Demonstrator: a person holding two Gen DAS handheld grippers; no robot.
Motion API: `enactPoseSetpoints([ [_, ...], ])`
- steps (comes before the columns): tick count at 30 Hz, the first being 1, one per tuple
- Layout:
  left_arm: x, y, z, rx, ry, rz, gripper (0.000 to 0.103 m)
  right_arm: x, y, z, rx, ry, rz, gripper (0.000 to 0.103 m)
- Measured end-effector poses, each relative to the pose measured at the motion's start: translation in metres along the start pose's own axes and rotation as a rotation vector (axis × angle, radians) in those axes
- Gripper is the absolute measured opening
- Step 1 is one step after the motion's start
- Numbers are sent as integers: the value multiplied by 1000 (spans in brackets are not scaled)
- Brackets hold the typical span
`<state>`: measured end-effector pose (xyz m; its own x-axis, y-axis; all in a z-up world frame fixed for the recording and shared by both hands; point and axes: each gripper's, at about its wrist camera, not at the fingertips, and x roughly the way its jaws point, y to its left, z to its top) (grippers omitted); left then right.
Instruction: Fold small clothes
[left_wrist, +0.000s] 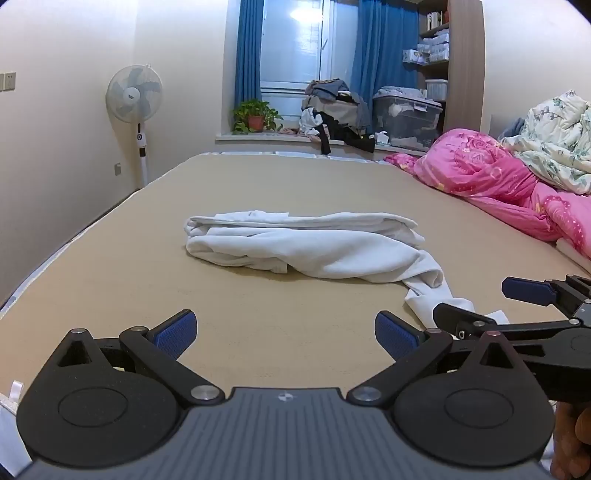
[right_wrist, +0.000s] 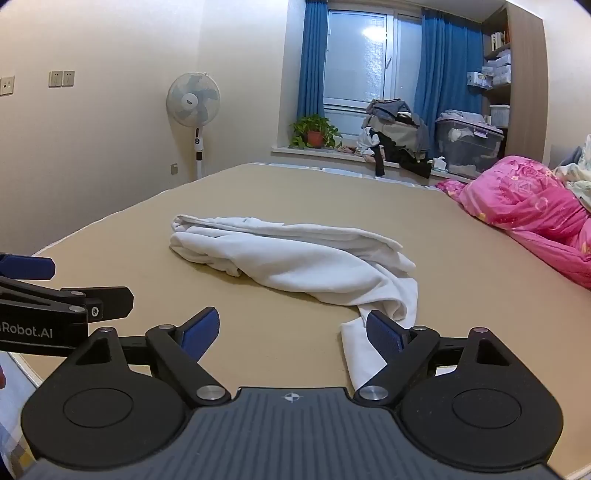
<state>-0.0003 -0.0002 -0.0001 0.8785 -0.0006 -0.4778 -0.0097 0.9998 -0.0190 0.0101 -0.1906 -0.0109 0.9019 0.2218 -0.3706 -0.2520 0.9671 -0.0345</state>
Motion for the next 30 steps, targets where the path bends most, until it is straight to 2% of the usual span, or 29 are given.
enactPoseSetpoints([
  [12, -2, -2, -1, 12, 7, 3, 103, 0, 4, 1, -10, 14, 14, 79],
  [30, 4, -1, -1, 5, -10, 0, 103, 3, 4, 1, -6, 19, 13, 79],
])
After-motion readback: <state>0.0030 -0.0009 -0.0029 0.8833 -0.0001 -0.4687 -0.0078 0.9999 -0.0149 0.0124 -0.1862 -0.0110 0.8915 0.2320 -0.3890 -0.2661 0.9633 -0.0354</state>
